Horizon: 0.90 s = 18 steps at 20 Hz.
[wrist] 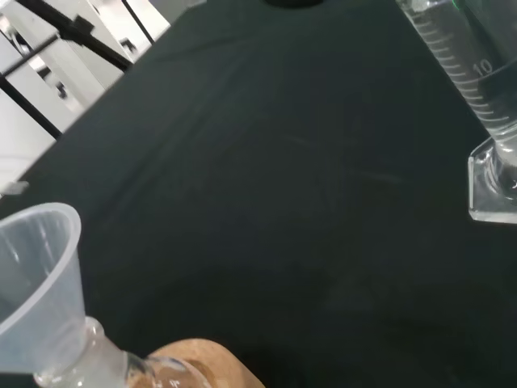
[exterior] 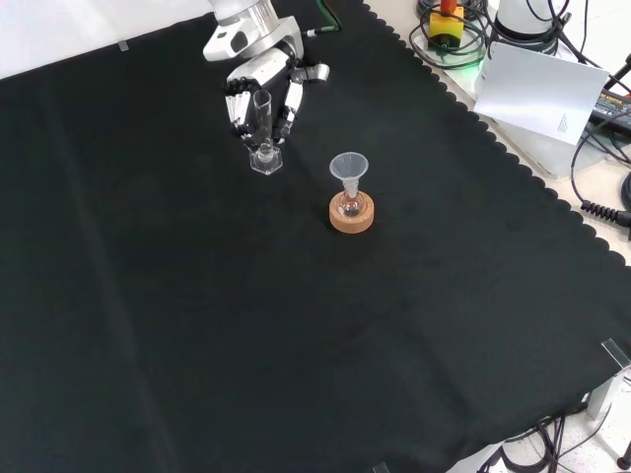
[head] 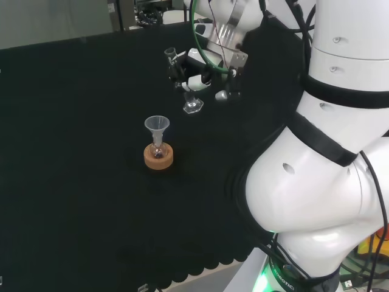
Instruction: Pick up the graduated cylinder.
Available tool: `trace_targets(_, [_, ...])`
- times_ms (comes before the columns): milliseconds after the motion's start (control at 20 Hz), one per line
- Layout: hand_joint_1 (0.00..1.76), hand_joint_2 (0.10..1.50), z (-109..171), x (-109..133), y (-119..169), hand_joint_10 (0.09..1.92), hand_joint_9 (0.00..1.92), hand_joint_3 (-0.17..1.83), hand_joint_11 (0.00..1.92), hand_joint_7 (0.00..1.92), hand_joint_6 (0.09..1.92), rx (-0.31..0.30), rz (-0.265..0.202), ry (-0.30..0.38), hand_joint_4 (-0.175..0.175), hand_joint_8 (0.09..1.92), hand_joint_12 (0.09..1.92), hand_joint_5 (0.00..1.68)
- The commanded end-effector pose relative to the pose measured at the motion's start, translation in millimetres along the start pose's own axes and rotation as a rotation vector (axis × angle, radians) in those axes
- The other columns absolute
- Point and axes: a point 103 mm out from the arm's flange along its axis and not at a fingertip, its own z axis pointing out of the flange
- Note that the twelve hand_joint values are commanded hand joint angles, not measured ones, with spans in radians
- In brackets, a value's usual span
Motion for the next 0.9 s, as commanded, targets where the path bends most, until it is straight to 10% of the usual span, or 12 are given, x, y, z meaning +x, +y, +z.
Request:
trace_targets(50, [1.25,1.13,-17,7,-14,0.15,1.38,0.0,1.18,0.97,1.06,0.06,0.02,-0.086,-0.175,1.05,0.84,0.93])
trace_targets(900, [1.26,1.12,-41,13,-76,0.12,1.41,0.0,1.18,1.0,1.02,0.258,0.114,-0.147,-0.175,1.01,0.82,0.96])
